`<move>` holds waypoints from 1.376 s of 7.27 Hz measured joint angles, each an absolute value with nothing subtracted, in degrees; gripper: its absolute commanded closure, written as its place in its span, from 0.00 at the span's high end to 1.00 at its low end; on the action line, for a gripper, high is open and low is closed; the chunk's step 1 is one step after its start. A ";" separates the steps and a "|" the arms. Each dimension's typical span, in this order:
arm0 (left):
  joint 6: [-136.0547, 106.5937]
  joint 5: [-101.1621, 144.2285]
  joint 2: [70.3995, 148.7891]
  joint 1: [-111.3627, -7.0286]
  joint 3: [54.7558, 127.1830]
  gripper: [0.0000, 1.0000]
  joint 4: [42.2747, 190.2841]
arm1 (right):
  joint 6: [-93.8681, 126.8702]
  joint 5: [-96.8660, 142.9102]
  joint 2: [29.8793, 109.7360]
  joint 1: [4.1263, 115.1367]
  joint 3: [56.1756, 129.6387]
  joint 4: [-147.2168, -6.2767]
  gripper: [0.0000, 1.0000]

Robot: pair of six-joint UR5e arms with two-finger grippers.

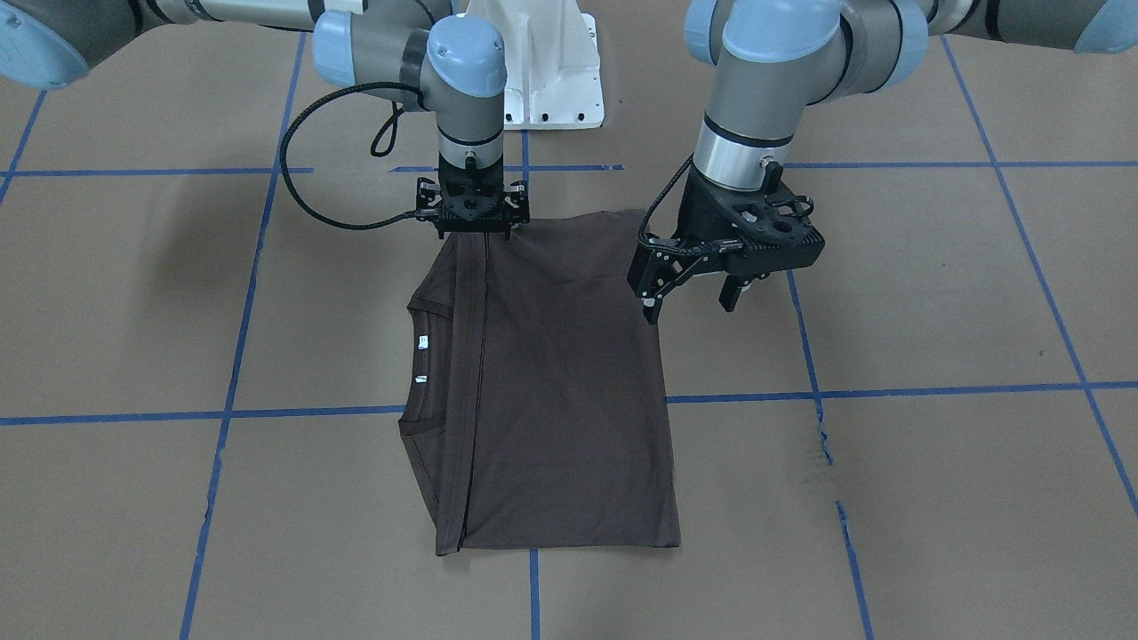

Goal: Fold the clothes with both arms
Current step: 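Move the right gripper to the shirt's near edge while the left holds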

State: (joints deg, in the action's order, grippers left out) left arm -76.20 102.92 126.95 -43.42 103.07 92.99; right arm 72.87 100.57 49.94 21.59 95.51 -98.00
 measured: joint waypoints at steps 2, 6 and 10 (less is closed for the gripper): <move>-76.26 102.98 126.92 -43.42 103.09 1.00 93.01 | 71.93 100.83 49.51 20.73 93.54 -99.37 1.00; -76.41 103.01 126.78 -42.44 103.02 1.00 93.13 | 68.44 100.98 49.88 20.65 93.41 -102.81 1.00; -76.46 103.08 126.85 -42.28 103.01 1.00 93.16 | 66.94 100.95 49.92 20.71 93.65 -105.53 1.00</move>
